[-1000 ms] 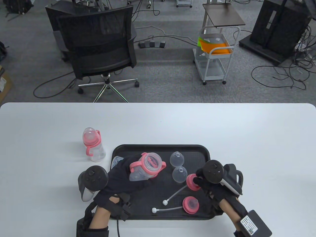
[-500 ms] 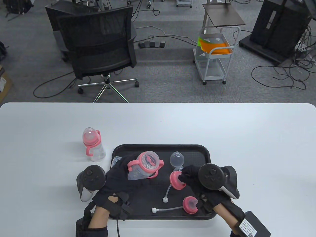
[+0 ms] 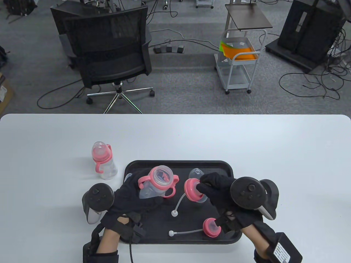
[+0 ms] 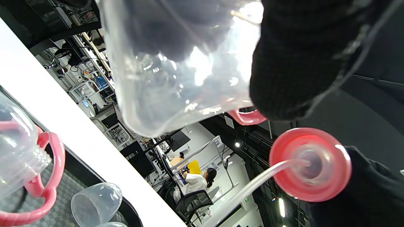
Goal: Assemble baby bottles from components
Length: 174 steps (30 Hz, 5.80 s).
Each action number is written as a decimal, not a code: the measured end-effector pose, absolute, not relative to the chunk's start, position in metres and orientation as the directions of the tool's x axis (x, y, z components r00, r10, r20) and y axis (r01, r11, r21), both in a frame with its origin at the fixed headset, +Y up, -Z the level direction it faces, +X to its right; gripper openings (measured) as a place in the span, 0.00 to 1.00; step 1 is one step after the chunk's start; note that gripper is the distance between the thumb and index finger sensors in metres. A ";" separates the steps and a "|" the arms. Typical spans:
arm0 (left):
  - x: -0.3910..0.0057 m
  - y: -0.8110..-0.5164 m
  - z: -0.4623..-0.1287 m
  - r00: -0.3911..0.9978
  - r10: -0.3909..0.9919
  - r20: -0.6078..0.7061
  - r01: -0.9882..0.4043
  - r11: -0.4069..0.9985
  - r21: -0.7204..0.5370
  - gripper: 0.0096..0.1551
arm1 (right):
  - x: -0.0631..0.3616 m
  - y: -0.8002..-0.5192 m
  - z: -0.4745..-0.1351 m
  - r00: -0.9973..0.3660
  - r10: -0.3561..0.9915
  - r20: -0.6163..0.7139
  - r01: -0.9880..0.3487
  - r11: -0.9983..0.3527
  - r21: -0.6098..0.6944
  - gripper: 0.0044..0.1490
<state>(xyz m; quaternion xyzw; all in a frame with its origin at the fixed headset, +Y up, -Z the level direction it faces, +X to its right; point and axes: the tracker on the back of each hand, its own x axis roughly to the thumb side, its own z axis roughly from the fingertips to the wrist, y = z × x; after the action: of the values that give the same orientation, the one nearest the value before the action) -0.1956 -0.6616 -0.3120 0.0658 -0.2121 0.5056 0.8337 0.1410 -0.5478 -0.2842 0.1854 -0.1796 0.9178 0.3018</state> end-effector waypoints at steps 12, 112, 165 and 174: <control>-0.185 -0.663 -0.312 0.549 0.728 0.412 -0.754 0.643 -0.131 0.60 | 0.168 -0.520 -0.267 -0.733 0.503 0.459 -0.665 -0.671 -0.327 0.28; -0.159 -0.660 -0.305 0.605 0.594 0.531 -0.625 0.767 -0.146 0.61 | 0.096 -0.585 -0.286 -0.676 0.453 0.582 -0.511 -0.857 0.074 0.60; -0.184 -0.657 -0.306 0.657 0.655 0.375 -0.716 0.697 0.036 0.61 | 0.113 -0.690 -0.370 -0.949 0.121 0.291 -0.063 -0.978 0.199 0.45; -0.182 -0.658 -0.307 0.660 0.648 0.380 -0.705 0.709 0.015 0.61 | 0.109 -0.705 -0.377 -0.962 0.070 0.263 0.003 -0.964 0.267 0.39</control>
<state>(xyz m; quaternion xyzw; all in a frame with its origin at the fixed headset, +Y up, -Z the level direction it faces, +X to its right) -0.1819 -0.6578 -0.3066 0.0808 -0.1765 0.3729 0.9073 0.1090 -0.7047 -0.3768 0.1365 0.1335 0.9815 0.0170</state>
